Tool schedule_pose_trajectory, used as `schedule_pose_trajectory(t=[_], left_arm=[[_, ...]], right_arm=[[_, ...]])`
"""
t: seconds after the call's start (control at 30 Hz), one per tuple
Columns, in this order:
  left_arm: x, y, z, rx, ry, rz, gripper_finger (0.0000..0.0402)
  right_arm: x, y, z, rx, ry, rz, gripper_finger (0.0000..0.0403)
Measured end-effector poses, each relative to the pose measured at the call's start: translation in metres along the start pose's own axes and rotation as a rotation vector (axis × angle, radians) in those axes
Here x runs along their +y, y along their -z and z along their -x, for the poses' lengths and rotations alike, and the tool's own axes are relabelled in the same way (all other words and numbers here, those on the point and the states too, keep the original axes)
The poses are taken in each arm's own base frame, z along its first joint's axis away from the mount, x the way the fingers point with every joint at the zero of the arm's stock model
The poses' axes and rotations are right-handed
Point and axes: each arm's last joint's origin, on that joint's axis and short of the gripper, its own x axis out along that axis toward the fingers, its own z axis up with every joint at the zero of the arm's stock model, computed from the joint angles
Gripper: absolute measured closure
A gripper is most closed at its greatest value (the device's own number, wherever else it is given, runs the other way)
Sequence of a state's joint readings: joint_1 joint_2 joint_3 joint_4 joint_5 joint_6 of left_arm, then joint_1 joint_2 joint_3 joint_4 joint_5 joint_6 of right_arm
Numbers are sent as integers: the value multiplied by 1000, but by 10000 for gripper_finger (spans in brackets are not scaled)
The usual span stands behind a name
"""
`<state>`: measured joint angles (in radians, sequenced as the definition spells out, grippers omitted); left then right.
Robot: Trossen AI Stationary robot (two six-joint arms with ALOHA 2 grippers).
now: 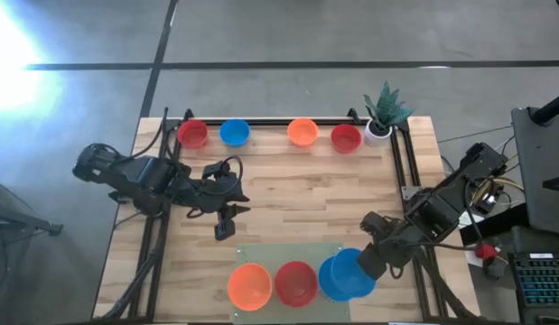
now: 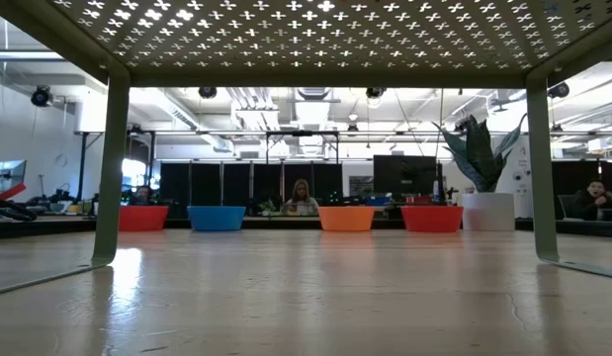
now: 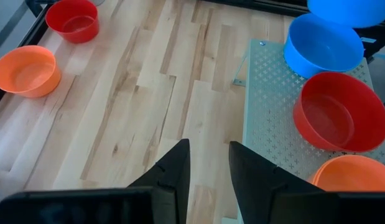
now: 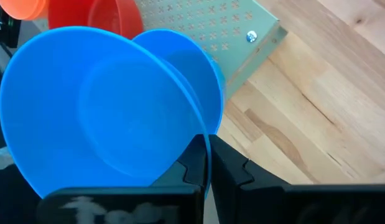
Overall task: Pick & Place Mini bowls
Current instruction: Stack the bottom blue bowl on the blue bowl on the shelf
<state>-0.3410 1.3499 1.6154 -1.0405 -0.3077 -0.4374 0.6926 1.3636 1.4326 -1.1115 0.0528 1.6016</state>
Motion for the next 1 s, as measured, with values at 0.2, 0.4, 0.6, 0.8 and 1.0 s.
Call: schedule_pose_trajectory(t=[0.2, 0.4, 0.6, 0.8, 1.0], left_arm=[[0, 0, 0, 0, 0, 0, 299], [0, 0, 0, 0, -1, 0, 299], [0, 0, 0, 0, -1, 0, 299], [0, 0, 0, 0, -1, -1, 299], [0, 0, 0, 0, -1, -1, 299]], right_arm=[[1, -4, -4, -25, 8, -22, 394], [5, -6, -16, -21, 39, -30, 394], [8, -5, -26, -8, 60, -15, 394], [9, -5, -27, -6, 61, -16, 394], [10, -6, -27, -6, 51, -22, 394]])
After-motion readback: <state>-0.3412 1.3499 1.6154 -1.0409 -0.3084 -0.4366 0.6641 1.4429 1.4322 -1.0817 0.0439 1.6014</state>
